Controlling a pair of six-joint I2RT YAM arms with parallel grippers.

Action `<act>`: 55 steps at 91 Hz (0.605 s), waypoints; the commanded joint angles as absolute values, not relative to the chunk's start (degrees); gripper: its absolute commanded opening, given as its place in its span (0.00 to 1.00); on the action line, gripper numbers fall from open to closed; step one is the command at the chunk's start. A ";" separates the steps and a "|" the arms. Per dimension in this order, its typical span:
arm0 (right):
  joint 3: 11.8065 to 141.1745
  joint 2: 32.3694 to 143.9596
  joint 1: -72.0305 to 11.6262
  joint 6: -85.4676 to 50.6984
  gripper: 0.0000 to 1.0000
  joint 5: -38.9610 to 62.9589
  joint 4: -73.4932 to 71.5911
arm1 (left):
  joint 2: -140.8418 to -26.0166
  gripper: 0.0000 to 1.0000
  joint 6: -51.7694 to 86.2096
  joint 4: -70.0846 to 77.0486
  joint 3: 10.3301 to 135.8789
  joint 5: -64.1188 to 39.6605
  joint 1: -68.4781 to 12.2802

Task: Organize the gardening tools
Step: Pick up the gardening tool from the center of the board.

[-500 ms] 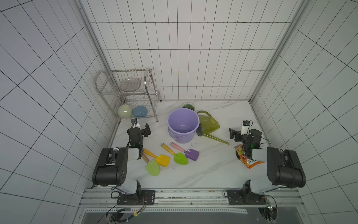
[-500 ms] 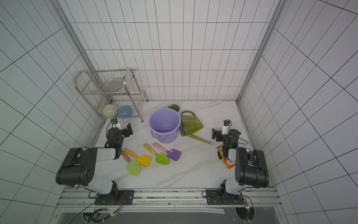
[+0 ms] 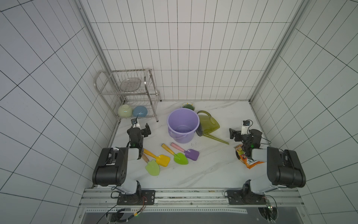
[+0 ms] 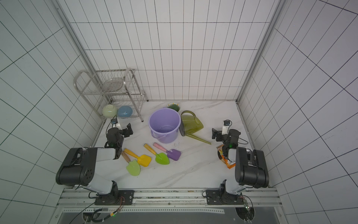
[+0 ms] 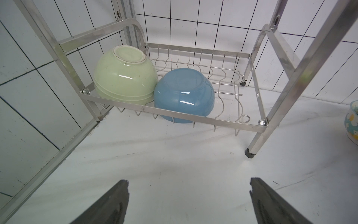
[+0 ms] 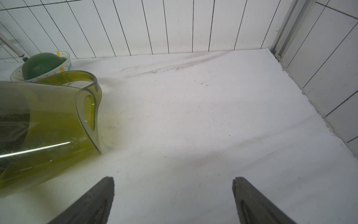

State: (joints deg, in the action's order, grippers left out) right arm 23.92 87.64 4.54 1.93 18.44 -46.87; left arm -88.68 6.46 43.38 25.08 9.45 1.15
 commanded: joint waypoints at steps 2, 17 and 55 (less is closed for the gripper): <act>23.73 87.98 4.83 2.37 0.99 18.54 -47.86 | -89.27 0.98 6.37 43.29 25.95 9.51 0.86; 23.73 88.02 4.84 2.36 0.99 18.54 -47.83 | -89.27 0.98 6.35 43.24 25.94 9.57 0.93; 23.11 87.12 4.27 2.29 0.99 16.27 -48.06 | -89.22 0.98 5.98 43.29 25.93 8.58 0.89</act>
